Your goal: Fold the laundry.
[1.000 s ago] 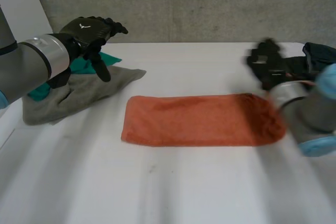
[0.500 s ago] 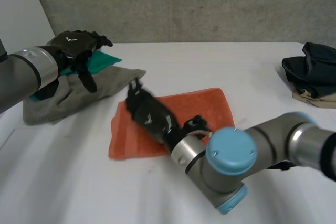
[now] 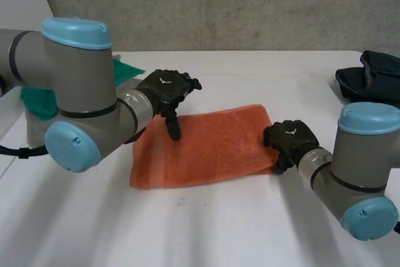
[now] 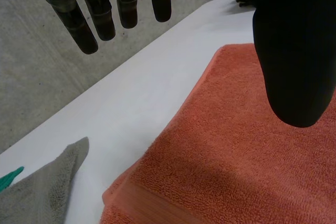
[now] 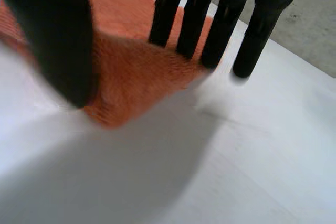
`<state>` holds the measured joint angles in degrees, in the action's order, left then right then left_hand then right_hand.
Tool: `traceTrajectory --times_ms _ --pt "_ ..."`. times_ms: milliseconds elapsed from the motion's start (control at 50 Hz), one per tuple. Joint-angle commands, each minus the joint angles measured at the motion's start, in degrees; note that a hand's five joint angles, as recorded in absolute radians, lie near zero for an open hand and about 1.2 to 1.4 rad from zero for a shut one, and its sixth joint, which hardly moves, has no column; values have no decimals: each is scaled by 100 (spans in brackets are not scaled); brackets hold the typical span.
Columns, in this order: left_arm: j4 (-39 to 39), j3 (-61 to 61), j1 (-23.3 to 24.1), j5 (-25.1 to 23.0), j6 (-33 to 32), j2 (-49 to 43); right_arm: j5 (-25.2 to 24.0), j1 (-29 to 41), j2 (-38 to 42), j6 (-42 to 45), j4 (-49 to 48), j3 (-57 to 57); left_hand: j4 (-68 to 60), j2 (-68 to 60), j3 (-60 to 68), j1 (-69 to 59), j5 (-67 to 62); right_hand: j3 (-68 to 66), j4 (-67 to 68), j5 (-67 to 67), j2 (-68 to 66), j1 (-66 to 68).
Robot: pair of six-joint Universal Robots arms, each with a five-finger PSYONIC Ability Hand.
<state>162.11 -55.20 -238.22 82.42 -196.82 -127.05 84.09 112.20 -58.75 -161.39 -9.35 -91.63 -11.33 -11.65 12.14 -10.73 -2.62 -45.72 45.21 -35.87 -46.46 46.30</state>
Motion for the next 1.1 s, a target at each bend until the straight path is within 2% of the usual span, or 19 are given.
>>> traceTrajectory --times_ms 20,80,160,260,280,340,420,440,460,500,520,620,660,740,900,980,1100 --pt "-4 -26 -128 28 100 162 494 47 -74 511 -1085 -56 133 165 -214 73 262 -3428 3479 -3413 -3354 3370" --pt "-13 -113 -304 54 135 364 749 406 -355 1152 -1630 -101 133 165 -214 73 262 -3428 3479 -3413 -3354 3370" --pt "-13 -271 -602 81 144 716 671 1144 -435 2101 -2341 -57 133 165 -214 73 262 -3428 3479 -3413 -3354 3370" --pt "-4 -640 -1094 99 135 1190 -128 1988 -102 2770 -3115 136 133 165 -214 73 262 -3428 3479 -3413 -3354 3370" --pt "-4 -693 -1174 99 135 1243 -486 2198 125 2806 -3195 259 133 165 -214 73 262 -3428 3479 -3413 -3354 3370" --pt "-4 -912 -1437 99 152 1393 -971 2472 608 2719 -2890 496 133 165 -214 73 262 -3428 3479 -3413 -3354 3370" --pt "31 -1159 -1675 99 231 1437 -1008 2640 1022 2412 -2126 944 133 165 -214 73 262 -3428 3479 -3413 -3354 3370" --pt "40 -1186 -1701 99 240 1437 -1008 2649 1059 2306 -1967 1032 133 165 -214 73 262 -2909 2961 -2894 -2835 2852" --pt "57 -1212 -1737 99 267 1411 -1000 2640 1068 2044 -1713 1207 133 165 -214 73 262 -656 707 -641 -582 598" --pt "92 -1204 -1763 107 293 1315 -930 2596 1059 1718 -1526 1384 133 165 -214 73 262 1844 -1793 1859 1919 -1902" --pt "92 -1195 -1763 107 293 1288 -781 2518 1033 1281 -1343 1533 133 165 -214 73 262 3438 -3387 3453 3512 -3496" --pt "145 -967 -1588 107 407 1060 -78 2166 770 -250 -850 1798 133 165 -214 73 262 3572 -3521 3587 3646 -3630" --pt "145 -774 -1361 107 538 937 124 1938 577 -951 -578 1833 133 165 -214 73 262 3572 -3521 3587 3646 -3630" --pt "145 -378 -920 64 802 673 82 1578 356 -1867 -147 1894 133 165 -214 73 262 3572 -3521 3587 3646 -3630" --pt "14 571 -76 134 1365 -284 -129 1006 619 -2169 724 2368 133 165 -214 73 262 3572 -3521 3587 3646 -3630" --pt "-224 853 214 406 1602 -733 -243 935 970 -2186 1172 2834 133 165 -214 73 262 3572 -3521 3587 3646 -3630" --pt "-558 862 451 1582 1691 -1138 -560 979 1550 -2143 1796 3634 133 165 -214 73 262 3572 -3521 3587 3646 -3630"
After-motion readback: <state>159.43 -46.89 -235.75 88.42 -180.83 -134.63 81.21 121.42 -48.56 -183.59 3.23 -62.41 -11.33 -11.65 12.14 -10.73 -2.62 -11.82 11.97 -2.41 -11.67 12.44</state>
